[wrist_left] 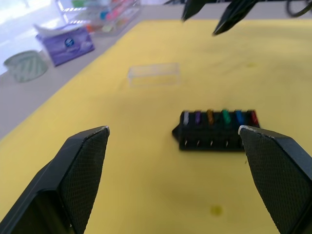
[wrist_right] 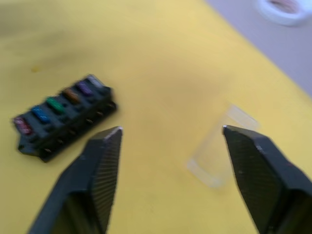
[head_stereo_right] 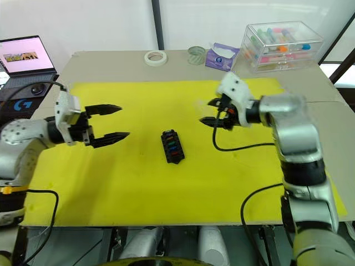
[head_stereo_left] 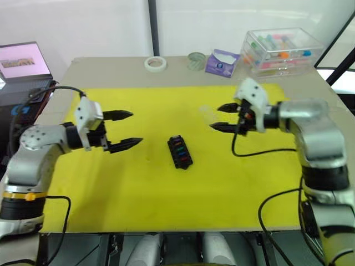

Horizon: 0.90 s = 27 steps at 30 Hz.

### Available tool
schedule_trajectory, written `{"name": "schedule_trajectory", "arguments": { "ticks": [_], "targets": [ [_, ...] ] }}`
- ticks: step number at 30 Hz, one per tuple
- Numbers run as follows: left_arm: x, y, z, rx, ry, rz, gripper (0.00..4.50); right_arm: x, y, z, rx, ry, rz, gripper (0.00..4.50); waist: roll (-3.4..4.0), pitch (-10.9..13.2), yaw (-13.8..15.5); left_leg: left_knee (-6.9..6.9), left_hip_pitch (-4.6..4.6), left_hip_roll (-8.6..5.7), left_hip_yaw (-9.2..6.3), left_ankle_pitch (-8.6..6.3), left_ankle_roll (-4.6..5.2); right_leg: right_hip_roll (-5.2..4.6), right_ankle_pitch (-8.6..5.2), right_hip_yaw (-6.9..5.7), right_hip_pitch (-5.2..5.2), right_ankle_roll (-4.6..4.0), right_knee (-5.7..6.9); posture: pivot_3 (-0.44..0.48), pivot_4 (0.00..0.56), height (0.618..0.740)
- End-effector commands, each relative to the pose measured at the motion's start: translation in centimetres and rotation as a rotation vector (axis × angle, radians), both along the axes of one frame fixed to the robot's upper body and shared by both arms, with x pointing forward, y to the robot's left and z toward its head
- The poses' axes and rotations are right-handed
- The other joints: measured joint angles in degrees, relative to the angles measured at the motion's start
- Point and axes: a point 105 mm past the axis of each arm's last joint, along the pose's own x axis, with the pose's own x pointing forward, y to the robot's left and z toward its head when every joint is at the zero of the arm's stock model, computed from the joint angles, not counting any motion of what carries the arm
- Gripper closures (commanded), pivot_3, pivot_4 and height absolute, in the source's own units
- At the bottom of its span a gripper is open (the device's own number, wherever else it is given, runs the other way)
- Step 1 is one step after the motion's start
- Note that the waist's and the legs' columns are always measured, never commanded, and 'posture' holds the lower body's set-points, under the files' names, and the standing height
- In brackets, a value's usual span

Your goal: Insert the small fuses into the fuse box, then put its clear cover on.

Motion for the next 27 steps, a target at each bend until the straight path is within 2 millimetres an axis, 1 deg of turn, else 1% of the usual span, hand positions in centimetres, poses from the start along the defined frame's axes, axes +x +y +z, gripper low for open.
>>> {"name": "schedule_trajectory", "arguments": {
  "ticks": [1,2,4,8,11,16,20,24,26,27],
  "targets": [
    [-1.2,0.5,0.9,-0.021,-0.010,-0.036,0.00,-1.5,-0.8,1.6,0.051,-0.118,-0.094,0.01,0.00,0.0,0.1,-0.01,0.00,0.00,0.00,0.00,0.00,0.00,0.00,0.00,0.00,0.00,0.00,0.000,0.150,0.740],
    [-1.5,0.5,0.8,-0.028,0.013,-0.048,0.00,-1.9,-1.1,1.5,0.085,-0.120,-0.127,0.01,0.00,0.0,0.1,-0.01,0.00,0.00,0.00,0.00,0.00,0.00,0.00,0.01,0.00,0.00,0.00,0.000,0.150,0.740],
    [-2.1,0.7,0.3,-0.011,0.046,-0.072,0.00,-2.8,-1.6,1.2,0.092,-0.131,-0.158,0.01,0.00,0.0,0.2,0.00,0.00,0.00,0.00,0.00,0.00,0.00,0.00,0.01,0.02,0.00,-0.02,0.000,0.150,0.740],
    [-2.4,1.4,-0.3,0.007,0.074,-0.076,0.00,-4.5,-1.4,0.7,0.120,-0.102,-0.108,0.01,0.00,0.0,0.7,0.01,0.02,-0.01,0.02,0.00,0.01,0.00,0.00,0.02,0.07,0.00,-0.02,0.000,0.150,0.740],
    [-2.6,1.3,-0.7,0.026,0.072,-0.092,0.00,-5.2,-1.1,0.2,0.095,-0.090,-0.063,0.01,0.00,0.0,1.4,0.01,0.06,0.00,0.05,-0.02,0.03,0.00,0.00,0.03,0.10,0.00,-0.04,0.000,0.150,0.740],
    [-2.6,0.8,-0.5,0.008,0.049,-0.085,0.00,-5.3,-0.8,0.3,0.113,-0.085,-0.058,0.01,0.00,0.0,1.6,0.03,0.08,0.00,0.06,-0.02,0.03,0.00,0.00,0.03,0.14,0.00,-0.05,0.000,0.150,0.740],
    [-2.9,0.4,-0.7,0.002,0.038,-0.089,0.00,-5.5,-1.0,-0.6,0.117,-0.074,-0.094,0.01,-0.01,0.0,1.6,0.02,0.08,0.00,0.06,-0.02,0.03,-0.01,0.00,0.03,0.15,0.00,-0.06,0.000,0.150,0.740],
    [-3.1,-1.3,-0.2,-0.042,-0.015,-0.116,0.00,-4.4,-1.2,-1.4,0.151,-0.117,-0.194,0.01,-0.01,0.0,1.6,0.04,0.10,0.01,0.06,-0.02,0.03,-0.01,0.00,0.03,0.18,0.00,-0.04,0.000,0.150,0.740],
    [-3.4,-2.2,0.3,-0.060,-0.032,-0.139,0.00,-3.9,-1.0,-1.5,0.171,-0.138,-0.237,0.01,-0.01,0.0,1.6,0.04,0.12,0.01,0.06,-0.02,0.03,0.00,0.00,0.03,0.18,0.00,-0.03,0.000,0.150,0.740],
    [-3.6,-2.9,0.8,-0.076,-0.041,-0.162,0.00,-3.7,-0.7,-2.0,0.184,-0.137,-0.252,0.01,-0.01,0.0,1.6,0.03,0.12,0.02,0.06,-0.02,0.03,0.00,0.00,0.04,0.18,0.00,-0.04,0.000,0.150,0.740]
  ]
}}
